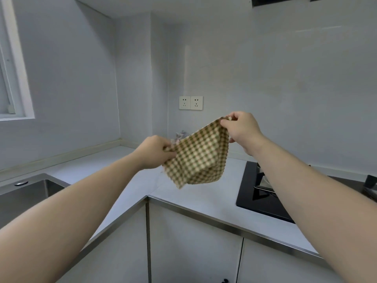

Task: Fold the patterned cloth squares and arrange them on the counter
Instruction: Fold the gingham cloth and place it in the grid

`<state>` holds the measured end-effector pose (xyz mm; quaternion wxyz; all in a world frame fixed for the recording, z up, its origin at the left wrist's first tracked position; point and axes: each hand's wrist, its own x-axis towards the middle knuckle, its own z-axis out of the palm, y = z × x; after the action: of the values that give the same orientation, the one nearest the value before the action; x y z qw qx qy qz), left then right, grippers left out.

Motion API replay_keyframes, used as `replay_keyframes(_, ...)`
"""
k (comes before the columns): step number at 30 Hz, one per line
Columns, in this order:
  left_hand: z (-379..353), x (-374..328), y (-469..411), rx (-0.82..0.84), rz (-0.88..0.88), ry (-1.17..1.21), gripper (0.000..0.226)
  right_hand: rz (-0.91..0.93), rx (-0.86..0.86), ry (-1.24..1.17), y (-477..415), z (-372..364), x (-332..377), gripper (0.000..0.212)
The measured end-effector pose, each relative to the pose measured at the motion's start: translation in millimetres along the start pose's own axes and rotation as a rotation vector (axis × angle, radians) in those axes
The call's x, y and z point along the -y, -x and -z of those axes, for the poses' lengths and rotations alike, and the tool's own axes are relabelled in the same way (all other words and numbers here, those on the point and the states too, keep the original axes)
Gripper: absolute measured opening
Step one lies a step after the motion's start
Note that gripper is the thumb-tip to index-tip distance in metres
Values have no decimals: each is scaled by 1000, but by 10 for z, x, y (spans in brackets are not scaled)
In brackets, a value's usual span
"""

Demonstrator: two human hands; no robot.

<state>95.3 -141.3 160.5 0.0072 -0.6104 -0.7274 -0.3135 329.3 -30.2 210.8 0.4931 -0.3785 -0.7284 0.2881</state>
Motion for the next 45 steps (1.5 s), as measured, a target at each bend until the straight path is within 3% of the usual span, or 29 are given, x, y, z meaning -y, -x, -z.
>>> replay_keyframes(3,28,82,-171,-128,46,129,19,-26,29,-12,-78,-46,-117,15)
replay_keyframes(6,-34,146,-314,45,152,293,20,-78,-27,-60,-186,-112,-265,19)
replay_keyframes(9,-58,194,-445,-20,215,676,16,-110,-82,-155,-306,-177,-407,27)
replay_keyframes(11,-39,246,-545,34,245,977,21,-121,-94,-217,-389,-221,-499,32)
replay_keyframes(13,-49,304,-635,127,268,1092,25,-147,-91,-244,-467,-281,-589,33)
replay_keyframes(16,-162,413,-795,134,326,825,20,-222,-32,-236,-593,-399,-719,30)
replay_keyframes(19,-303,500,-940,52,349,520,19,-273,14,-249,-713,-545,-852,15)
replay_keyframes(21,-348,516,-1050,-24,367,599,17,-229,-12,-211,-786,-633,-928,21)
replay_keyframes(24,-344,529,-1178,-213,293,819,15,-24,-95,-170,-768,-715,-959,18)
replay_keyframes(27,-393,539,-1126,-354,113,679,17,198,-133,-105,-613,-753,-1027,12)
replay_keyframes(30,-645,654,-892,-255,31,529,14,253,-40,-20,-451,-805,-1272,13)
replay_keyframes(33,-986,890,-695,-37,93,391,13,183,95,129,-313,-872,-1645,15)
replay_keyframes(35,-1192,1076,-598,35,135,277,27,137,168,280,-204,-932,-1906,14)
replay_keyframes(37,-1373,1249,-532,64,127,163,39,81,229,379,-104,-997,-2077,15)
replay_keyframes(45,-1552,1440,-510,8,-49,76,42,39,306,333,-96,-1045,-2230,22)
